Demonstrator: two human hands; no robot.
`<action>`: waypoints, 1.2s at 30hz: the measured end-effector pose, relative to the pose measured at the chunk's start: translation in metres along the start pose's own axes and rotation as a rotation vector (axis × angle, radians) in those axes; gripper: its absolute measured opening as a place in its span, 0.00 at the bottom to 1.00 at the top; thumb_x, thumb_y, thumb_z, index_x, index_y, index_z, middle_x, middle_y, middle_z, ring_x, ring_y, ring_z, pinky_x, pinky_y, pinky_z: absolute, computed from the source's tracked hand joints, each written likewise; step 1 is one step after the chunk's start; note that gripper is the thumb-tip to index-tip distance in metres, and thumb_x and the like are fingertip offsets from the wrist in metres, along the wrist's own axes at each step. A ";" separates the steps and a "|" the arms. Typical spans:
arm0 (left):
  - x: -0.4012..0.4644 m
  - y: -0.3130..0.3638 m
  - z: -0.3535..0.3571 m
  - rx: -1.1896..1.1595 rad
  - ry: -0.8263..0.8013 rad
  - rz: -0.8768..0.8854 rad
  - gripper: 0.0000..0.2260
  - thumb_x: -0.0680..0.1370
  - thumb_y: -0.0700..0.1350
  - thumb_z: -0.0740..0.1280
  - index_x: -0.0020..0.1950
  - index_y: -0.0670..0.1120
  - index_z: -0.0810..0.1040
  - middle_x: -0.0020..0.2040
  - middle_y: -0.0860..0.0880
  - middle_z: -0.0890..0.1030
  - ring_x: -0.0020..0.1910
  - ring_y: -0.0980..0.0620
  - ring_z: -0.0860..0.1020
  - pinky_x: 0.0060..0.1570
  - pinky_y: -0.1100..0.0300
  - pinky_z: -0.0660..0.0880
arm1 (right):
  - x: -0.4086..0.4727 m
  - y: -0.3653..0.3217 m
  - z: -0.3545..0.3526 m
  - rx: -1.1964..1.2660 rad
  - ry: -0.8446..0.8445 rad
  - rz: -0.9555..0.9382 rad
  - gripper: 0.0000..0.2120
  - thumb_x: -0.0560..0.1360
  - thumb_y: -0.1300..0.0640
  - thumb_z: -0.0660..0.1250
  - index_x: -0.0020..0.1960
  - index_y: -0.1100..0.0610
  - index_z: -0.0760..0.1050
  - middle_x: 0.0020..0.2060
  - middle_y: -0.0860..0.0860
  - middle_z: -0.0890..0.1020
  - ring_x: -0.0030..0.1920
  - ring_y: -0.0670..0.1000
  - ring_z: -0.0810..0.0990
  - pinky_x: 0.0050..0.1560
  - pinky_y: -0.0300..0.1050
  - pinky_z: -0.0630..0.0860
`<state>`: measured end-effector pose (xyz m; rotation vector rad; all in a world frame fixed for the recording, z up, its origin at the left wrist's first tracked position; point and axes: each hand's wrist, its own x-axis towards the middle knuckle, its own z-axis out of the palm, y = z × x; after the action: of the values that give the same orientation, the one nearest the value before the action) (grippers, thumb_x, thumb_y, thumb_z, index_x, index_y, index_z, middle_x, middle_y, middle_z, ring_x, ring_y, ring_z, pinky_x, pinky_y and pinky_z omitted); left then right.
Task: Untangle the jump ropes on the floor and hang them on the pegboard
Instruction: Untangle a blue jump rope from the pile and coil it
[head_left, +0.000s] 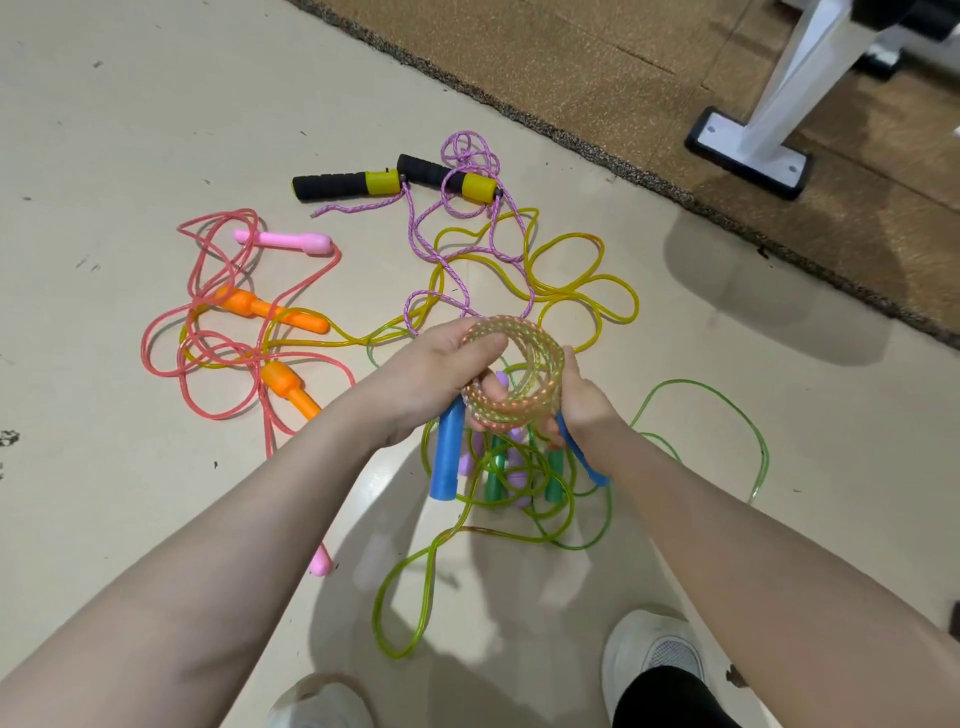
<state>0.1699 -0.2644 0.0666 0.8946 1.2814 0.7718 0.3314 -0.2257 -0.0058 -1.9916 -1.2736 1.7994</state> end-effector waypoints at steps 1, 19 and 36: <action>0.000 -0.002 0.001 0.056 -0.013 -0.001 0.08 0.81 0.44 0.57 0.49 0.46 0.75 0.26 0.52 0.79 0.25 0.58 0.74 0.28 0.68 0.73 | 0.005 0.005 -0.003 -0.126 0.018 0.023 0.28 0.80 0.40 0.47 0.30 0.57 0.68 0.27 0.54 0.71 0.28 0.52 0.69 0.37 0.48 0.75; 0.026 0.133 -0.001 0.624 0.167 0.312 0.10 0.79 0.47 0.62 0.46 0.42 0.78 0.35 0.48 0.79 0.33 0.53 0.75 0.42 0.57 0.73 | -0.048 -0.158 -0.088 -0.148 -0.442 -0.401 0.09 0.72 0.63 0.68 0.51 0.64 0.76 0.42 0.52 0.81 0.43 0.45 0.79 0.50 0.37 0.76; -0.139 0.430 0.139 0.299 -0.282 0.175 0.05 0.76 0.41 0.68 0.50 0.44 0.75 0.43 0.47 0.80 0.42 0.53 0.78 0.47 0.57 0.76 | -0.396 -0.282 -0.243 0.534 0.092 -0.265 0.18 0.70 0.74 0.63 0.59 0.64 0.71 0.45 0.58 0.79 0.46 0.56 0.80 0.48 0.48 0.77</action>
<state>0.2906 -0.2048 0.5201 1.3224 1.0926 0.5708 0.4499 -0.2200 0.5245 -1.5163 -0.8593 1.6727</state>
